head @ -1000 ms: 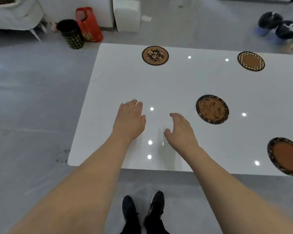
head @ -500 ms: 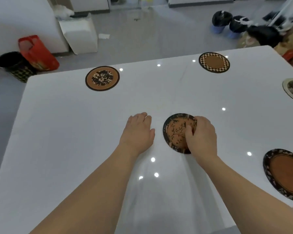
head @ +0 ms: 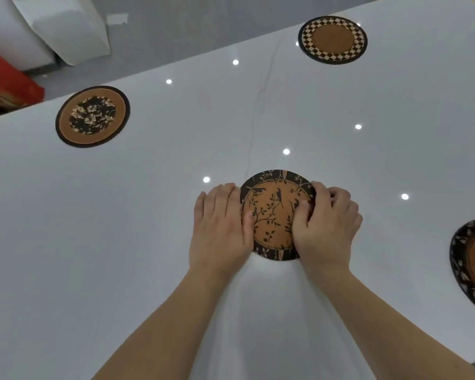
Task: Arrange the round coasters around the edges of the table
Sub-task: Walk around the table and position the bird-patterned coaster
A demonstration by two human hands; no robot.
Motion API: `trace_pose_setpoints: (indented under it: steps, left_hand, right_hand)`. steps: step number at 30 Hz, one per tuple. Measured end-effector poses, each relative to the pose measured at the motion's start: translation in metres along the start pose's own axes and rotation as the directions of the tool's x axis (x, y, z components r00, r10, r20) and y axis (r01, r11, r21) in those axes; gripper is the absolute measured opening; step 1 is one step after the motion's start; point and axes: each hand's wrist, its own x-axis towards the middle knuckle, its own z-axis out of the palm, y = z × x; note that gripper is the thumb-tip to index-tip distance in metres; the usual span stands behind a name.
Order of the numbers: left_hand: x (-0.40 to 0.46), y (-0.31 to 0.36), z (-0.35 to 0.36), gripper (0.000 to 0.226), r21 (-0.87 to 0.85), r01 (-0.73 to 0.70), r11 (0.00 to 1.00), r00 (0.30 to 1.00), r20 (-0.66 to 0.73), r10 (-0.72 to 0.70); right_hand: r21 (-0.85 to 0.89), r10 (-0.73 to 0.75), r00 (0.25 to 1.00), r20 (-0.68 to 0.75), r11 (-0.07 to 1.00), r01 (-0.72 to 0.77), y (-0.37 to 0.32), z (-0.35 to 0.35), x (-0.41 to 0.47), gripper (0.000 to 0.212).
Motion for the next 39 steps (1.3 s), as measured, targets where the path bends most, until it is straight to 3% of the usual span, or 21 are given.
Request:
trace_pose_setpoints:
  steps: [8,15,18,24,27,30,33,39]
  left_hand:
    - [-0.004,-0.003,0.001,0.036,-0.031,-0.061,0.998,0.994,-0.091,0.058]
    - [-0.007,-0.008,-0.012,0.030,-0.287,0.039,0.957,0.997,-0.048,-0.055]
    - [-0.030,-0.032,-0.022,0.026,-0.319,0.066,0.946,0.992,-0.085,-0.098]
    - [-0.099,-0.107,-0.056,0.019,-0.301,0.252,0.920,0.956,-0.070,-0.285]
    - [-0.127,-0.138,-0.076,0.010,-0.334,0.426,0.841,0.896,0.026,-0.443]
    - [-0.134,-0.154,-0.087,0.013,-0.360,0.550,0.753,0.829,0.124,-0.546]
    - [-0.129,-0.157,-0.091,0.018,-0.352,0.613,0.707,0.787,0.191,-0.587]
    - [-0.131,-0.155,-0.090,0.015,-0.335,0.654,0.678,0.752,0.194,-0.630]
  right_hand:
    - [0.116,-0.015,1.000,-0.021,0.993,0.017,0.001,0.000,0.000,0.025]
    - [0.140,0.014,0.999,-0.041,0.990,-0.009,-0.008,-0.002,-0.006,0.029]
    - [0.168,0.002,1.000,0.005,0.986,-0.003,-0.023,0.002,-0.022,0.030]
    - [0.266,-0.172,0.979,0.111,0.954,0.137,-0.086,0.017,-0.085,0.028]
    - [0.311,-0.301,0.941,0.155,0.919,0.243,-0.107,0.023,-0.112,0.025]
    - [0.317,-0.330,0.934,0.139,0.908,0.273,-0.118,0.029,-0.131,0.024]
    - [0.295,-0.341,0.935,0.098,0.907,0.300,-0.116,0.032,-0.136,0.024]
    - [0.335,-0.374,0.923,0.085,0.884,0.327,-0.114,0.031,-0.133,0.019]
